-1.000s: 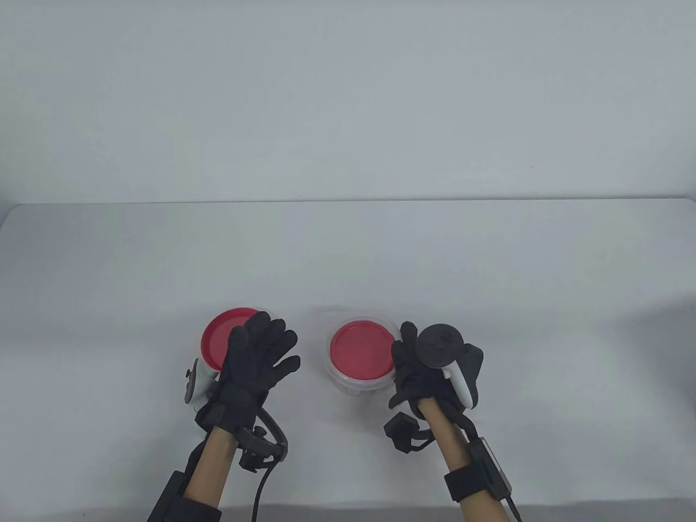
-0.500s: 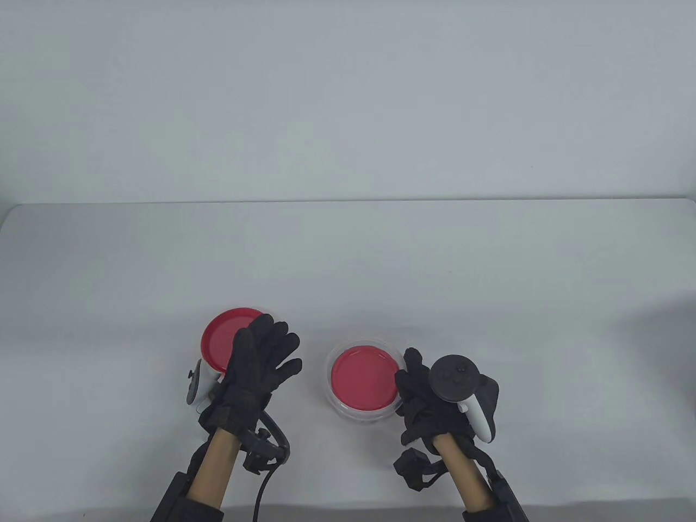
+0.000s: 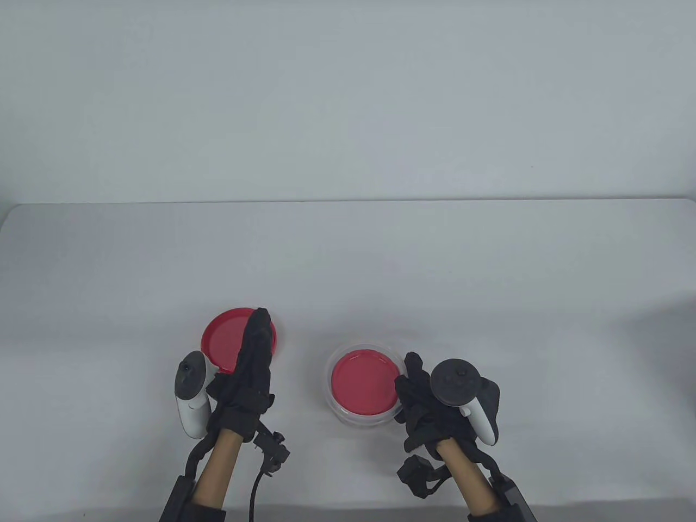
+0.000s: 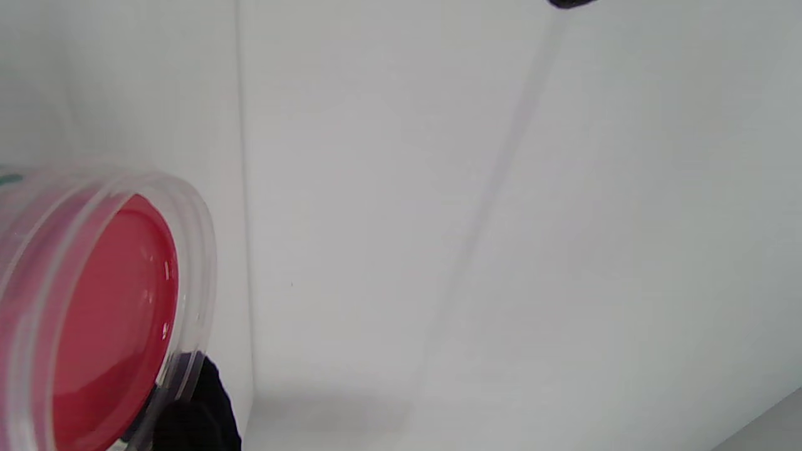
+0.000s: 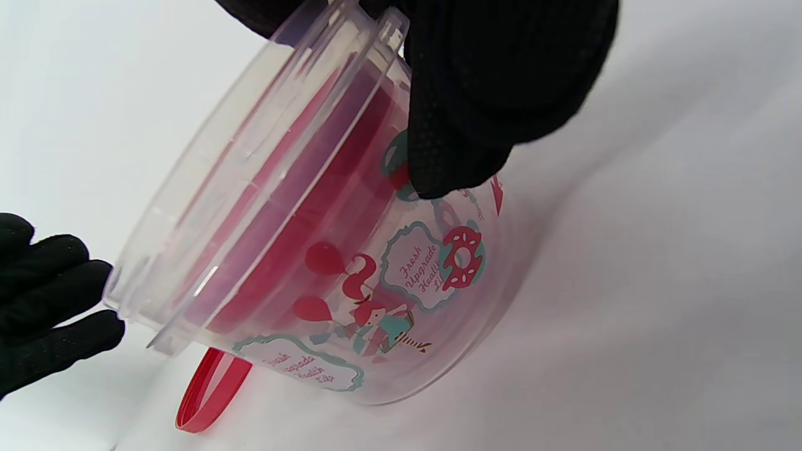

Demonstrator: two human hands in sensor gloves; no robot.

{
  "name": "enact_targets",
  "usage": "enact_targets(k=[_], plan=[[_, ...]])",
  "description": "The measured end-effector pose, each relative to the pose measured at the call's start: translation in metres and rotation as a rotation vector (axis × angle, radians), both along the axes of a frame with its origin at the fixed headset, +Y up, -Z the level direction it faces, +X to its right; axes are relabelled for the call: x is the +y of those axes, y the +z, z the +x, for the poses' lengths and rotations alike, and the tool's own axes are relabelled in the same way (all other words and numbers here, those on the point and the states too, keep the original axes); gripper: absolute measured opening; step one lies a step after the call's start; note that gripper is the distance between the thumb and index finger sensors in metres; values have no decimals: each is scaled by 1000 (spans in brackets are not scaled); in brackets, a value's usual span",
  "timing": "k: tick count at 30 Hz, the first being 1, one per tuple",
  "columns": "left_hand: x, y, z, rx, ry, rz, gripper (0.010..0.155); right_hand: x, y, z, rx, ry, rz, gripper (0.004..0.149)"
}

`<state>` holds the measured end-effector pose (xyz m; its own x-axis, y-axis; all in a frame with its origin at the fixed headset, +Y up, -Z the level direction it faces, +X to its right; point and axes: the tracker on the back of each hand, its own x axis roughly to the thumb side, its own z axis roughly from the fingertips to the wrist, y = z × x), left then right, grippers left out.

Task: Nest food storage containers

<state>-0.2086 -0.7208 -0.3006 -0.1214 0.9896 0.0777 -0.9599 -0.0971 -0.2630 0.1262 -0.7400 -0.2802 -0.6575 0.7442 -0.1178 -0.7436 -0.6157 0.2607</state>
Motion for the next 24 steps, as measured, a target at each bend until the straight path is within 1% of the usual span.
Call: enact_targets(k=[4,6,8,9,11,13,14,15,17,18,21,24], plan=[[18,-18,-20,108,-146,-28,77,0,-1,0,9,-4,-6,61],[30,-31,-36,176,-242,-93,77,0,-3,-1,17,-6,-8,61],[34,-40,-48,256,-310,-175,76,-1,-4,-2,21,-19,-14,61],[33,-44,-53,277,-344,-215,76,-1,-4,-2,21,-26,-15,61],[26,-50,-63,323,-466,-365,75,-2,-4,-3,29,-56,-29,61],[10,-53,-71,359,-644,-586,70,-4,-5,-3,30,-98,-52,61],[4,-55,-72,357,-715,-649,70,-4,-5,-3,33,-105,-57,61],[-5,-57,-75,335,-824,-755,71,-4,-6,-3,35,-107,-59,61],[-20,-59,-77,323,-933,-874,73,-4,-6,-4,39,-99,-55,61],[-27,-60,-78,335,-961,-906,73,-4,-6,-4,40,-96,-53,61],[-39,-62,-78,373,-993,-942,77,-4,-7,-5,42,-94,-50,61],[-41,-67,-80,399,-1081,-971,70,-5,-7,-5,42,-98,-51,61]])
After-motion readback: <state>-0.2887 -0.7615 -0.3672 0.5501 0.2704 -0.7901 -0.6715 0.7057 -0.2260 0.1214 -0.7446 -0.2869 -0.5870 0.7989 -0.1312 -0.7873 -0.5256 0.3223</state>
